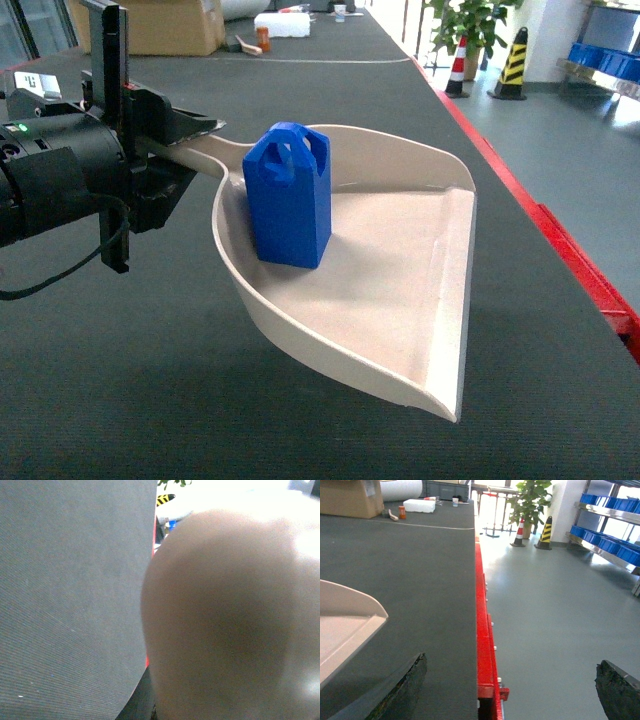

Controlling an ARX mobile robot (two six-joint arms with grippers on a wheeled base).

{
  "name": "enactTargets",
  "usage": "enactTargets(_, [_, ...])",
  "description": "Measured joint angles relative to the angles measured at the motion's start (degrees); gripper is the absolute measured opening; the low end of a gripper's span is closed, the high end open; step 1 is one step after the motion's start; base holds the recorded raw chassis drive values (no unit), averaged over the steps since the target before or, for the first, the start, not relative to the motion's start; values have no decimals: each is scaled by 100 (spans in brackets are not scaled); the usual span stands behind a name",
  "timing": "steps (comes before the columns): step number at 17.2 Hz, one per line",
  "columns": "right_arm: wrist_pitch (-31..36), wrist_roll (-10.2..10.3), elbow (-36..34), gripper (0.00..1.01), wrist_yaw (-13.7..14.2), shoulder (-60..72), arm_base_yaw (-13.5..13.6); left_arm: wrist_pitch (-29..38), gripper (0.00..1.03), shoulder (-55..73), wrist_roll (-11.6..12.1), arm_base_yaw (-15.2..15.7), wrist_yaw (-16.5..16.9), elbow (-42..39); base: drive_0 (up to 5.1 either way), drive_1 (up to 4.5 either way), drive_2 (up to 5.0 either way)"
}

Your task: Place part in tray to right shelf

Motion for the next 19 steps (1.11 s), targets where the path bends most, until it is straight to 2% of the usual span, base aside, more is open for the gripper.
enactTargets(19, [-4,0,-11,98,-2,-7,0,-11,19,0,-2,-2,11,-13,491,-174,-313])
